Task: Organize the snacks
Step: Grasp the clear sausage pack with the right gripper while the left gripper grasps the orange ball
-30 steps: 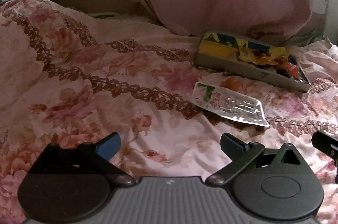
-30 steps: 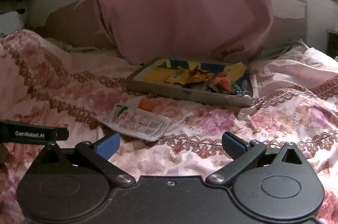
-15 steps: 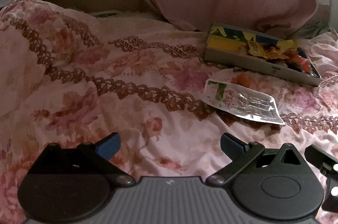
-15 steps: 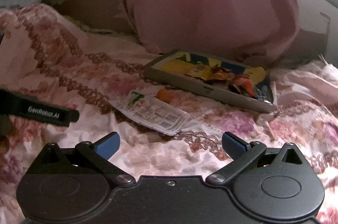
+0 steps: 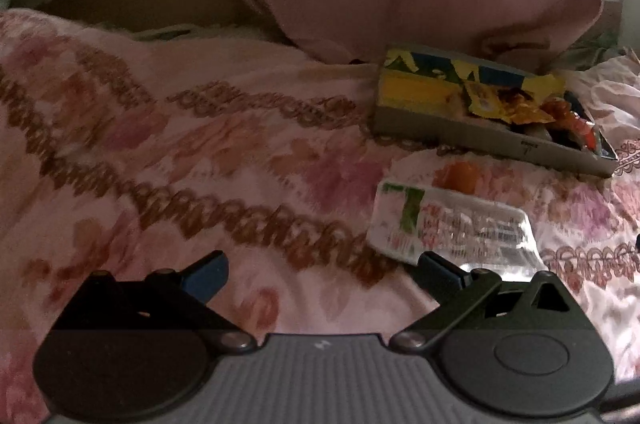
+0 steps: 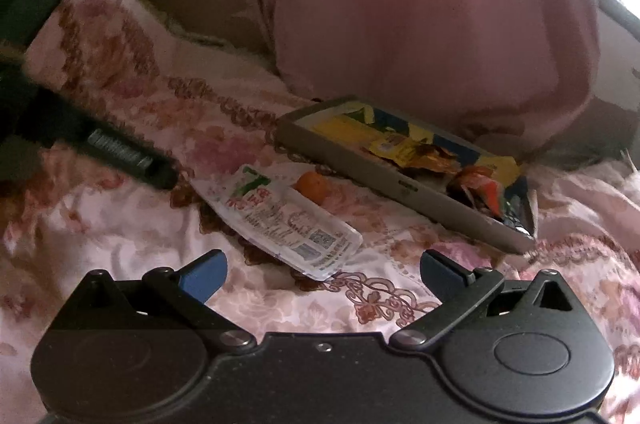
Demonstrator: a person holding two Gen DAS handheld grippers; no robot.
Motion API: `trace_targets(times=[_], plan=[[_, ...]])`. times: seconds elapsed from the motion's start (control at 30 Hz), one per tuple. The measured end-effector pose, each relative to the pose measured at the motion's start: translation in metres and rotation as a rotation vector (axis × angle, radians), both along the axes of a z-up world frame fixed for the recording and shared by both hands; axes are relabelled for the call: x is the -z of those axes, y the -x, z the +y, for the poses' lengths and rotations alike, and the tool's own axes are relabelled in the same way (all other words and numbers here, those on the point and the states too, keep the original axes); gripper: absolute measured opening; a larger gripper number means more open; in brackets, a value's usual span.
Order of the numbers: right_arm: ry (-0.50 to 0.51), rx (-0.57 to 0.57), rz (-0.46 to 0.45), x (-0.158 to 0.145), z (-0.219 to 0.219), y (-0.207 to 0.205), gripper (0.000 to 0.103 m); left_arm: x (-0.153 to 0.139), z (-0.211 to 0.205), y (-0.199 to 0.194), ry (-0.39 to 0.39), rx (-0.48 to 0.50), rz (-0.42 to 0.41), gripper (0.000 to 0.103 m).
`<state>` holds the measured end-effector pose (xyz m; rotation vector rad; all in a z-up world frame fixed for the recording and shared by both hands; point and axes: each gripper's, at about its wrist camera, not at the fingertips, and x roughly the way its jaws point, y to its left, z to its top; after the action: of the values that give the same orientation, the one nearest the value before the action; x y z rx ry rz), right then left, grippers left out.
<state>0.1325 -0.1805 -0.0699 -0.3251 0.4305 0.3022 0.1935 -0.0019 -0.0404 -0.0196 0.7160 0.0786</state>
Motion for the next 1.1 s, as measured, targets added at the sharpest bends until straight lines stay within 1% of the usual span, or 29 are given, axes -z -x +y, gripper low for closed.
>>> trace_targets(times=[0.23, 0.37, 0.5, 0.63, 0.77, 0.87, 0.97, 1.0, 1.03, 1.07, 1.1], plan=[[0.153, -0.046, -0.067, 0.023, 0.022, -0.017, 0.102, 0.004, -0.015, -0.042, -0.026, 0.086, -0.006, 0.102], [0.201, -0.058, -0.096, 0.032, 0.031, -0.032, 0.102, 0.008, -0.023, -0.063, -0.045, 0.13, -0.006, 0.102], [0.209, -0.064, -0.095, 0.038, 0.037, -0.043, 0.102, 0.012, -0.031, -0.082, -0.053, 0.176, -0.003, 0.103], [0.199, -0.069, -0.082, 0.044, 0.039, -0.051, 0.102, 0.017, -0.045, -0.099, -0.082, 0.245, 0.003, 0.102], [0.206, -0.051, -0.103, 0.047, 0.041, -0.061, 0.101, 0.023, -0.059, -0.113, -0.112, 0.311, 0.018, 0.102], [0.225, -0.042, -0.124, 0.05, 0.044, -0.065, 0.098, 0.027, -0.068, -0.124, -0.12, 0.336, 0.03, 0.102], [0.263, -0.05, -0.158, 0.054, 0.049, -0.062, 0.093, 0.028, -0.073, -0.132, -0.106, 0.367, 0.036, 0.102], [0.276, -0.056, -0.168, 0.055, 0.051, -0.061, 0.089, 0.028, -0.074, -0.135, -0.1, 0.382, 0.042, 0.098], [0.284, -0.064, -0.175, 0.056, 0.053, -0.06, 0.087, 0.028, -0.076, -0.138, -0.095, 0.402, 0.054, 0.09], [0.292, -0.075, -0.179, 0.057, 0.055, -0.06, 0.085, 0.029, -0.077, -0.14, -0.092, 0.416, 0.064, 0.086], [0.297, -0.076, -0.18, 0.057, 0.056, -0.06, 0.081, 0.029, -0.077, -0.143, -0.089, 0.424, 0.076, 0.078]])
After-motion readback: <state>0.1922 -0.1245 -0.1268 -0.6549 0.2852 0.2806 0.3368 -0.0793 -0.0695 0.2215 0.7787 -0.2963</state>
